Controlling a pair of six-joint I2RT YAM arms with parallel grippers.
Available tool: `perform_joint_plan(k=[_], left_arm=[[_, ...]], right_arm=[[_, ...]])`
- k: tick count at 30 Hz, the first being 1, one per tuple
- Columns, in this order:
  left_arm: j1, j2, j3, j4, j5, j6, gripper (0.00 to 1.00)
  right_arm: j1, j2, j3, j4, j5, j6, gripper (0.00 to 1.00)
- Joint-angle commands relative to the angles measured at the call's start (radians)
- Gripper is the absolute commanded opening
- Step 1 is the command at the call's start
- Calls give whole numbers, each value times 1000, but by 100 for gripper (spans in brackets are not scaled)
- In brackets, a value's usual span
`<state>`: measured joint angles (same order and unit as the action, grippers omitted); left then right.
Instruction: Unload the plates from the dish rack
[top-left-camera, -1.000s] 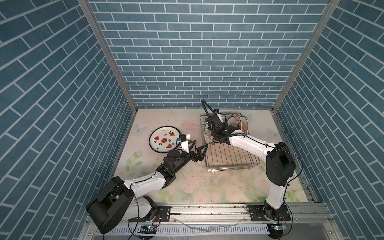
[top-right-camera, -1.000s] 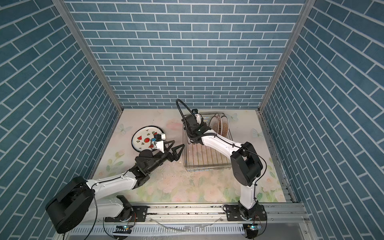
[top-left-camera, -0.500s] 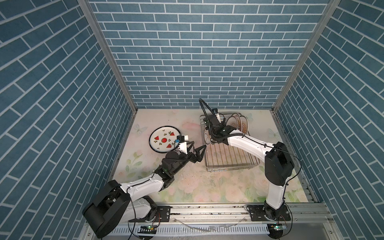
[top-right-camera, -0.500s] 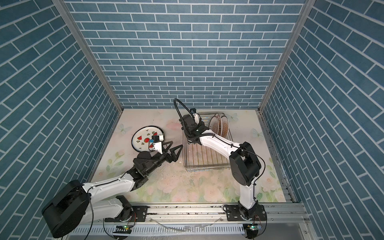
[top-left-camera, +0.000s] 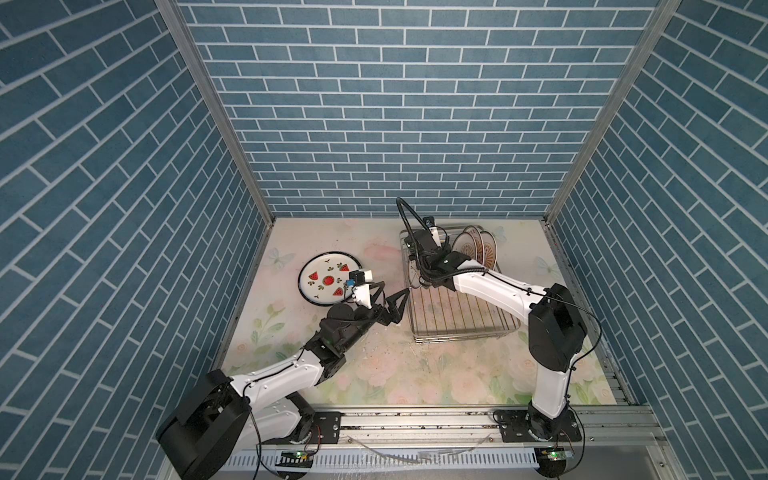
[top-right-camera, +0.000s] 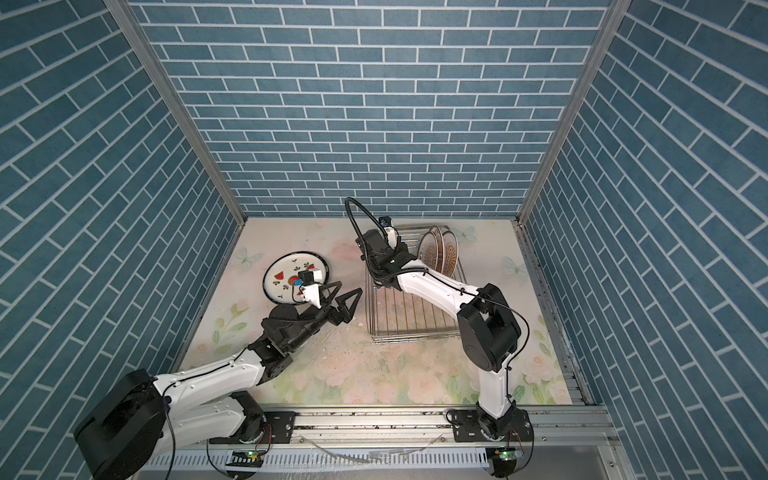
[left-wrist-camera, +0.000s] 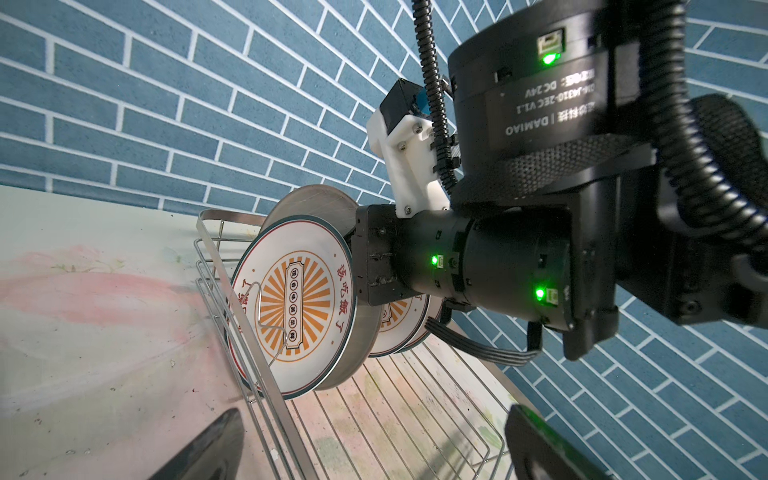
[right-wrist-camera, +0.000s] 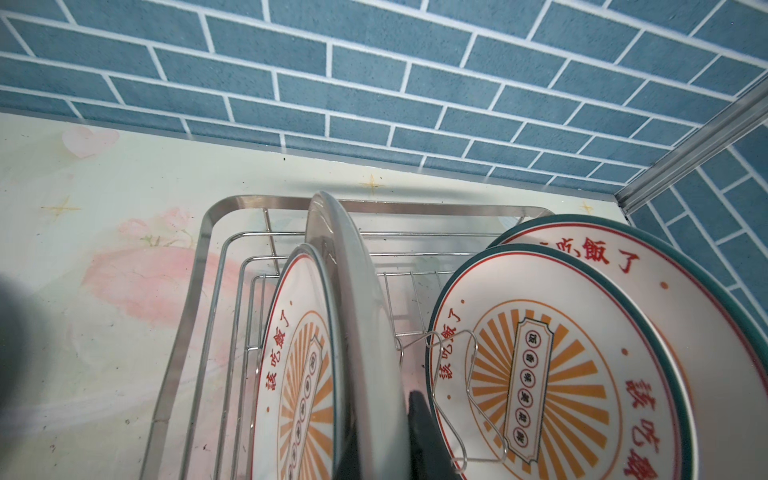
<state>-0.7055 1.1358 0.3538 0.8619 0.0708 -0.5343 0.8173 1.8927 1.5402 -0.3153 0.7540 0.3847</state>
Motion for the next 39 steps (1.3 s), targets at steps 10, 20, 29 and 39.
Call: perform_joint_plan(k=[10, 20, 29, 39], left_arm=[[-5, 18, 13, -17, 8, -16, 100], [-5, 20, 19, -27, 9, -22, 100], [-5, 23, 20, -41, -6, -38, 100], [-5, -17, 8, -55, -3, -38, 100]], right_arm=[[-3, -47, 6, 5, 103, -83, 5], [11, -78, 14, 11, 143, -116, 0], [9, -98, 9, 14, 118, -108, 0], [9, -159, -12, 24, 141, -116, 0]])
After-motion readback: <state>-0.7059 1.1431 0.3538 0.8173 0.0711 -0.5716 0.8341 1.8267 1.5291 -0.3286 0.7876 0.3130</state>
